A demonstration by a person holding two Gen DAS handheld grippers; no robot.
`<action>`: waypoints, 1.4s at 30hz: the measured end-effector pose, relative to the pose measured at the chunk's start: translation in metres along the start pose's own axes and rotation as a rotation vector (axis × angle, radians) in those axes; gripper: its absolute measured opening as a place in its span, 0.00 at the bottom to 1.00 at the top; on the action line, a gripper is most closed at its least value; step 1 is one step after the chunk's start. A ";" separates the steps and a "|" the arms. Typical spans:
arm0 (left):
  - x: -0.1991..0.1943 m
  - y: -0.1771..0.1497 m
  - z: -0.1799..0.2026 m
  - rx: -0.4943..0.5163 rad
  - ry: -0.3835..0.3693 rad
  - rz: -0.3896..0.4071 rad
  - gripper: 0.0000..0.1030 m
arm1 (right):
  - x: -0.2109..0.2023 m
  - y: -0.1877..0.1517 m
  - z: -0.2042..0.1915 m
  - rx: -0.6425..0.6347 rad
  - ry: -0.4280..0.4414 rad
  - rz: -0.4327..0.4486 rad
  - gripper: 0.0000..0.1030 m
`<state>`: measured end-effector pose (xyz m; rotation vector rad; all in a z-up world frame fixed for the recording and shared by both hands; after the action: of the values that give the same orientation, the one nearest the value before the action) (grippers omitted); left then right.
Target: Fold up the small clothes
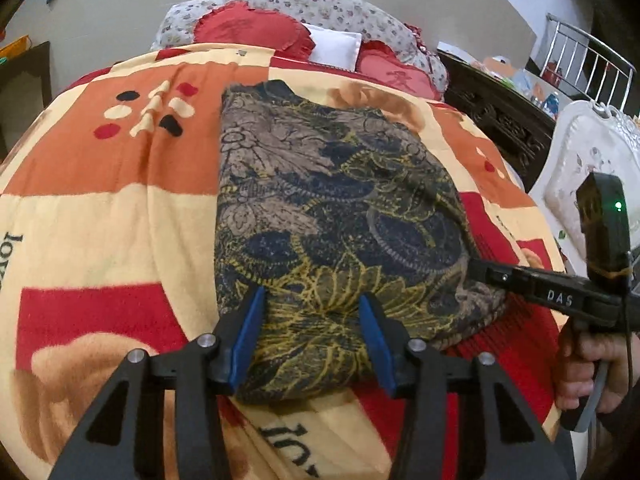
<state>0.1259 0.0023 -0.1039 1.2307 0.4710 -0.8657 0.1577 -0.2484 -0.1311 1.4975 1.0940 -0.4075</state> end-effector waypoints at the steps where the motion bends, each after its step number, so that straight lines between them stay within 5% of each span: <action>1: 0.001 0.000 0.000 0.003 0.001 0.008 0.51 | 0.000 0.001 -0.003 -0.033 -0.026 -0.006 0.00; 4: -0.003 -0.003 0.004 0.013 -0.002 0.021 0.62 | -0.001 0.000 -0.011 -0.095 -0.091 -0.009 0.00; 8: 0.000 -0.004 0.017 0.017 -0.051 -0.018 1.00 | -0.004 0.001 -0.015 -0.131 -0.119 -0.005 0.01; 16: -0.012 0.006 0.009 -0.148 -0.104 0.007 0.95 | -0.002 0.002 -0.021 -0.201 -0.155 -0.022 0.03; 21: -0.031 0.079 -0.005 -0.208 -0.067 0.104 0.86 | -0.034 0.055 -0.025 -0.178 -0.139 0.105 0.03; 26: 0.016 0.138 -0.002 -0.204 0.039 0.102 0.47 | -0.014 0.115 -0.040 -0.135 -0.103 0.156 0.03; 28: 0.055 0.127 -0.009 -0.200 0.107 0.022 0.38 | 0.016 0.119 -0.044 -0.154 -0.117 0.097 0.03; 30: 0.082 0.103 -0.020 -0.209 0.140 -0.029 0.32 | 0.055 0.104 -0.022 -0.155 -0.220 -0.034 0.03; 32: 0.077 0.101 -0.015 -0.146 0.145 0.035 0.33 | 0.062 0.099 -0.010 -0.115 -0.159 -0.019 0.02; 35: 0.070 0.112 -0.010 -0.133 0.127 0.011 0.37 | 0.053 0.106 -0.010 -0.086 -0.147 -0.042 0.02; 39: 0.058 0.160 -0.017 -0.209 0.096 0.079 0.51 | 0.029 0.152 -0.012 -0.063 -0.156 0.065 0.02; 42: 0.076 0.194 -0.019 -0.184 0.141 0.087 0.52 | 0.034 0.183 -0.007 -0.034 -0.214 0.115 0.02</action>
<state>0.3263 0.0123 -0.0457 1.1381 0.5927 -0.6501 0.3198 -0.2075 -0.0488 1.4434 0.8386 -0.4552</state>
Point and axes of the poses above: each gripper's, at about its wrist camera, not at the fingertips, and x roughly the way its jaws point, z to its right, y to its top, the point moved 8 cm from there along x, roughly the way its jaws point, and after that the axes turned 6 degrees about -x, right-handed, at the moved point
